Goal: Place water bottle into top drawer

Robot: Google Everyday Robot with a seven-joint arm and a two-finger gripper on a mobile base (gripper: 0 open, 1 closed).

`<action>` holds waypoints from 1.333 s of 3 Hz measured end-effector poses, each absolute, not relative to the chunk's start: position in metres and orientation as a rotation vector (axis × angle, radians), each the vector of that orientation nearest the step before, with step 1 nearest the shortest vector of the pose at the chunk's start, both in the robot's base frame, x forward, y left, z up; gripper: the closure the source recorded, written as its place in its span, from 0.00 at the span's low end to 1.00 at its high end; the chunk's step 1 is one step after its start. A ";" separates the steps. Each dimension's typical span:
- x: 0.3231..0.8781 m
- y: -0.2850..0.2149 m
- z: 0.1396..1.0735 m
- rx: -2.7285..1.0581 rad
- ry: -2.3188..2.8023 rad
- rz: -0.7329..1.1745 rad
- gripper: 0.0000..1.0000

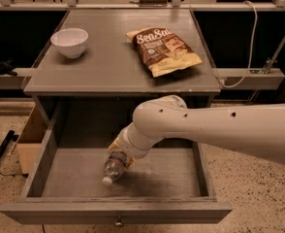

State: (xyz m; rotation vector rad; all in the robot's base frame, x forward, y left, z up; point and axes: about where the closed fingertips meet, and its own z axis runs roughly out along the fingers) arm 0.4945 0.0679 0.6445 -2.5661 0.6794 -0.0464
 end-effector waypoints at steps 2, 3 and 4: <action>0.494 0.068 0.644 -2.566 0.679 -0.046 0.73; 0.494 0.068 0.644 -2.566 0.679 -0.046 0.50; 0.494 0.068 0.644 -2.566 0.679 -0.046 0.27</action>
Offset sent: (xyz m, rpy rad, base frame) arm 0.0000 0.0000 0.0000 0.0000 0.0000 0.0000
